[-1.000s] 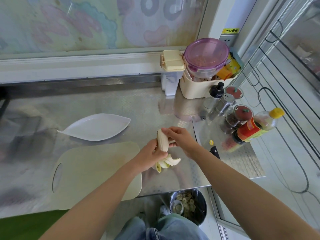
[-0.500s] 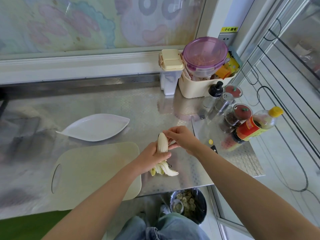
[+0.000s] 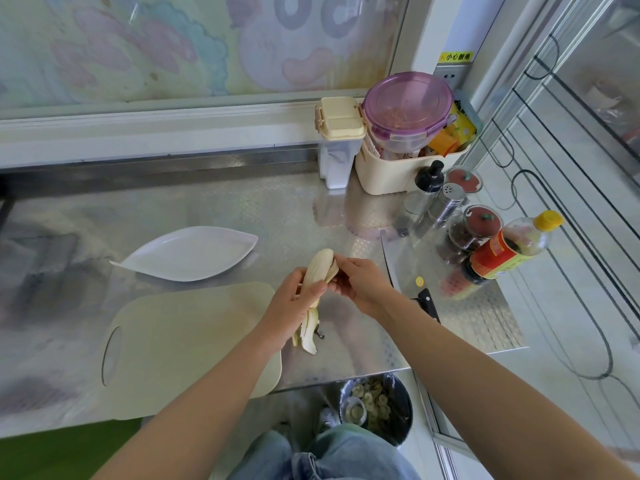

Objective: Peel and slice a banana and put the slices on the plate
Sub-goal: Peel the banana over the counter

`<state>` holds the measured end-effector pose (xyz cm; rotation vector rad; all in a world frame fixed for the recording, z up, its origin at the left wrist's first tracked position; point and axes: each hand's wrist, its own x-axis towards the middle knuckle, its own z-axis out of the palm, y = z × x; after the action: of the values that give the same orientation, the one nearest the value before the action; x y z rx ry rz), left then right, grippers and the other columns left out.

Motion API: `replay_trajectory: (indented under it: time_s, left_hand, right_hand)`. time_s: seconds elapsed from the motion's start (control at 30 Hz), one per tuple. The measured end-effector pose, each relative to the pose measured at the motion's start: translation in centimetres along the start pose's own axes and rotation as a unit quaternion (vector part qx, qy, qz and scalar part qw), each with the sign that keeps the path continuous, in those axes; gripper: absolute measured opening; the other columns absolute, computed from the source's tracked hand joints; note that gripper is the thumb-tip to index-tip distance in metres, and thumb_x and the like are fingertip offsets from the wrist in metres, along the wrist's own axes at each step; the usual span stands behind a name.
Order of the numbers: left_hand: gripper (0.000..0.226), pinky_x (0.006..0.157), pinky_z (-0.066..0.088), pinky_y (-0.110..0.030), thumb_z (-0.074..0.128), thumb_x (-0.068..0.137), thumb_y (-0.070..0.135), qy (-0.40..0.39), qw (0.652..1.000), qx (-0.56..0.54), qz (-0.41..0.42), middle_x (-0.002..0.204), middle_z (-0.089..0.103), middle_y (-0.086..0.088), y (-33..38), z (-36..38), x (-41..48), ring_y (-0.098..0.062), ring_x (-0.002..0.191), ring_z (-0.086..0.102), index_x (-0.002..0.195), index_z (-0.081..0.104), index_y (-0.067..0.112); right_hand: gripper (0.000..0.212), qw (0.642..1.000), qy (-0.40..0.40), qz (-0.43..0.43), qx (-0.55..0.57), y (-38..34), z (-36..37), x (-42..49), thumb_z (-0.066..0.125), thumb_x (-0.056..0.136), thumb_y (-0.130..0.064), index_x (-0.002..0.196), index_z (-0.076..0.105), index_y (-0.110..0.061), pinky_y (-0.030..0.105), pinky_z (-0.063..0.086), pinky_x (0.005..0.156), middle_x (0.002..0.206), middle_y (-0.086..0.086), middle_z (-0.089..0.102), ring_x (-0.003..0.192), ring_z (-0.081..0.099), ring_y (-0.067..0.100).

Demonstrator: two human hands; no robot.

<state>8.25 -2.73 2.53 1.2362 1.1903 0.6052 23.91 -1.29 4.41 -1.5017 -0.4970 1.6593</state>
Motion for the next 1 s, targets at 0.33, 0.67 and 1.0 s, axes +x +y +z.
replay_trajectory:
  time_s: [0.33, 0.67, 1.0]
  left_hand:
    - [0.023, 0.079, 0.052, -0.044, 0.054, 0.095, 0.037, 0.036, 0.975, -0.215, -0.048, 0.091, 0.059, -0.010, 0.4, 1.0, -0.3, -0.023, 0.082, 0.060, 0.100, 0.055, 0.014]
    - [0.020, 0.103, 0.042, -0.057, 0.051, 0.096, 0.041, 0.190, 0.946, -0.257, -0.046, 0.106, 0.064, -0.007, 0.3, -0.9, 0.8, -0.032, 0.114, 0.059, 0.101, 0.062, 0.026]
    - [0.029, 0.082, 0.056, -0.037, 0.058, 0.093, 0.035, 0.108, 0.986, -0.128, -0.006, 0.098, 0.072, -0.005, 1.6, 0.3, 0.0, -0.022, 0.094, 0.069, 0.112, 0.058, 0.013]
  right_hand:
    - [0.032, 0.983, 0.005, 0.081, 0.163, -0.2, 1.2, -0.7, 0.036, 0.102, -0.016, 0.077, 0.051, -0.006, 0.027, 0.046, 0.051, 0.067, 0.012, 0.051, 0.049, 0.049, 0.019]
    - [0.033, 0.977, 0.171, 0.126, 0.030, 2.7, -2.6, 0.2, 0.032, 0.095, -0.005, 0.066, 0.044, -0.013, 0.015, 0.029, 0.036, 0.045, 0.004, 0.041, 0.036, 0.036, 0.012]
    - [0.041, 0.948, 0.030, -0.161, -0.273, -0.3, 0.9, -1.3, 0.061, 0.085, -0.048, 0.093, 0.068, -0.008, 0.035, 0.050, 0.074, 0.088, 0.006, 0.069, 0.081, 0.063, 0.018]
